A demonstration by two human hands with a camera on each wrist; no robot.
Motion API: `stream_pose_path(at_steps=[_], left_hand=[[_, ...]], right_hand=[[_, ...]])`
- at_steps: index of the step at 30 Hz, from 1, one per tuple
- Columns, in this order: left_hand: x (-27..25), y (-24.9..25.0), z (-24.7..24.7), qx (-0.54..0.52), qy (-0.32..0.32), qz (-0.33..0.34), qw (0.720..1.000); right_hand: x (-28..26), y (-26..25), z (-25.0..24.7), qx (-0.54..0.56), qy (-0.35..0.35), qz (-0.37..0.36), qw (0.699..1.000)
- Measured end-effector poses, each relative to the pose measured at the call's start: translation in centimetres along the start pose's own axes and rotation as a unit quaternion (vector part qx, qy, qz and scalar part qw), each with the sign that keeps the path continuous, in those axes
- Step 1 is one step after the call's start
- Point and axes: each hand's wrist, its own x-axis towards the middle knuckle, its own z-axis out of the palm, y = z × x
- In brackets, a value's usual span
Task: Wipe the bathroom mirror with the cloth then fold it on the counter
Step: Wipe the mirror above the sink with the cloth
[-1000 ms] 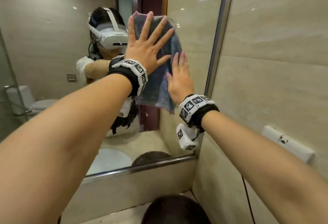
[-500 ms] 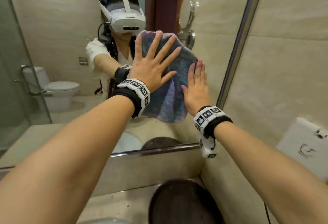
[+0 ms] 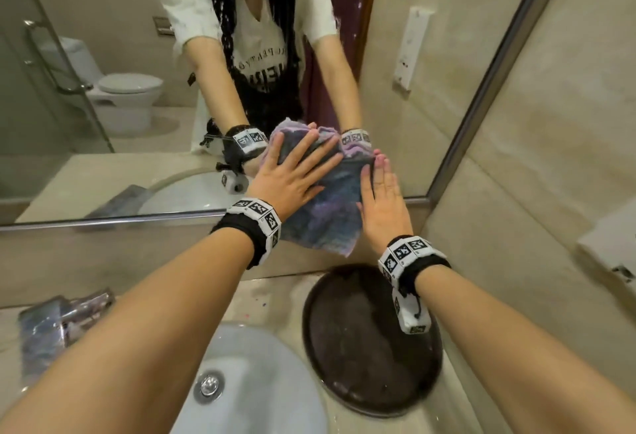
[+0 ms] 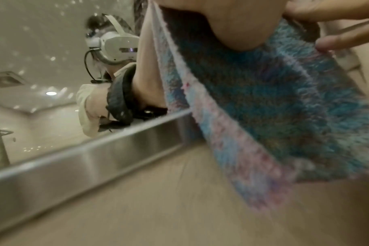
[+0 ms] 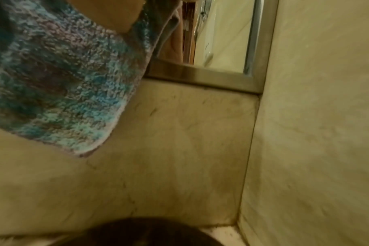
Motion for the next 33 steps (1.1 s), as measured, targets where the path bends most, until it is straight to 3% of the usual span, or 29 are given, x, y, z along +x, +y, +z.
stream_pose_path(at_steps=[5, 11, 21, 27, 33], left_hand=[[-3.5, 1.3, 0.7, 0.000, -0.051, 0.026, 0.998], [-6.8, 3.2, 0.5, 0.017, -0.137, 0.011, 0.990], [-10.2, 0.9, -2.2, -0.022, -0.294, -0.029, 0.955], [-15.2, -2.9, -4.3, 0.017, -0.351, -0.153, 0.924], [-18.9, -9.2, -6.0, -0.003, -0.333, -0.287, 0.898]], right_hand=[[-1.7, -1.3, 1.0, 0.005, -0.044, -0.028, 0.999], [-3.3, -2.3, 1.0, 0.027, -0.043, -0.078, 0.996], [-3.6, -5.0, -0.4, 0.149, 0.030, -0.073, 0.986], [-3.3, -9.1, -2.1, 0.197, 0.028, -0.064, 0.978], [-0.4, -15.5, -4.5, 0.214, 0.026, -0.069, 0.974]])
